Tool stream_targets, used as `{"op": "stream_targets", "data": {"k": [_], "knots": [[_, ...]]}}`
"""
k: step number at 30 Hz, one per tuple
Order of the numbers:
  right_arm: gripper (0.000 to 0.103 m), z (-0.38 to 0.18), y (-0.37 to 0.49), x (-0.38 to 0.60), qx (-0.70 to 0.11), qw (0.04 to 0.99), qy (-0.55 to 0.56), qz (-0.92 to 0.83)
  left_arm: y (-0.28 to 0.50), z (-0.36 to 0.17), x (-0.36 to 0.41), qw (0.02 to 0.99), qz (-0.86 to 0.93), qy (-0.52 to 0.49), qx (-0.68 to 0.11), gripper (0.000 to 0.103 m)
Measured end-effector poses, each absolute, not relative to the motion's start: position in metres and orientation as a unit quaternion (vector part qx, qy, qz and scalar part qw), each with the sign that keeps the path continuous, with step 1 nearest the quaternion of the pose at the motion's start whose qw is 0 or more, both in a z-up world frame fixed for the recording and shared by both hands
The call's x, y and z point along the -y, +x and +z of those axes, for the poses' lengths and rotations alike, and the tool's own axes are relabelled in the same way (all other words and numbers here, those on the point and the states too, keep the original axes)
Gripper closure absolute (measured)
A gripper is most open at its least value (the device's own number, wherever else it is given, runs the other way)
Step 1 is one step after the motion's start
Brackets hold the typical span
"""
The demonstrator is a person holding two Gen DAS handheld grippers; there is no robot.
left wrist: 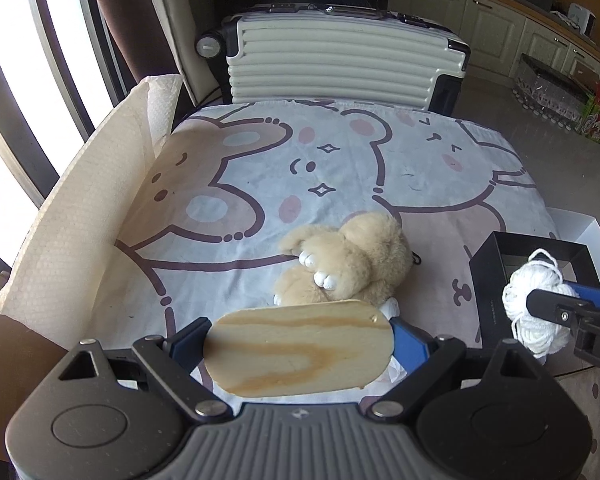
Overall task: Organize objects
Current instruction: 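Carry the wooden board with left tool while right tool carries the yarn ball toward the black box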
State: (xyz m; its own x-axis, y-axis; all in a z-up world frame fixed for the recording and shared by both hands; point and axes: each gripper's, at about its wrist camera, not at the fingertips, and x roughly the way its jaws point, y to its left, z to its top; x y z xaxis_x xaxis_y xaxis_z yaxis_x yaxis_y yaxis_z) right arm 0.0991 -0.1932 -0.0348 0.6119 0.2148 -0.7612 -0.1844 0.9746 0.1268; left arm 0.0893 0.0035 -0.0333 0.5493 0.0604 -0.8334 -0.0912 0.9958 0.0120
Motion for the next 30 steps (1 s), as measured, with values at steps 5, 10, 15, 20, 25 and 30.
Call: {"op": "stream_targets", "data": {"k": [5,10,15,20,25,30], "knots": [[0.069,-0.032,0.097,0.195,-0.420,0.901,0.017,0.104,0.088,-0.030,-0.004,0.882,0.045,-0.018,-0.469,0.010],[0.069,-0.030,0.096,0.197,-0.416,0.903,0.015,0.102,0.089,-0.031,-0.001,0.883,0.046,-0.017,-0.466,0.010],[0.069,-0.028,0.096,0.204,-0.413,0.906,0.013,0.094,0.094,-0.032,0.006,0.883,0.041,-0.018,-0.467,0.010],[0.069,-0.030,0.097,0.220,-0.416,0.906,0.019,0.078,0.101,-0.035,0.023,0.883,0.025,-0.012,-0.468,0.010],[0.069,-0.030,0.095,0.240,-0.416,0.907,0.025,0.056,0.107,-0.037,0.042,0.884,0.009,-0.005,-0.468,0.010],[0.069,-0.031,0.092,0.263,-0.416,0.908,0.031,0.034,0.112,-0.038,0.061,0.884,-0.006,0.001,-0.467,0.010]]}}
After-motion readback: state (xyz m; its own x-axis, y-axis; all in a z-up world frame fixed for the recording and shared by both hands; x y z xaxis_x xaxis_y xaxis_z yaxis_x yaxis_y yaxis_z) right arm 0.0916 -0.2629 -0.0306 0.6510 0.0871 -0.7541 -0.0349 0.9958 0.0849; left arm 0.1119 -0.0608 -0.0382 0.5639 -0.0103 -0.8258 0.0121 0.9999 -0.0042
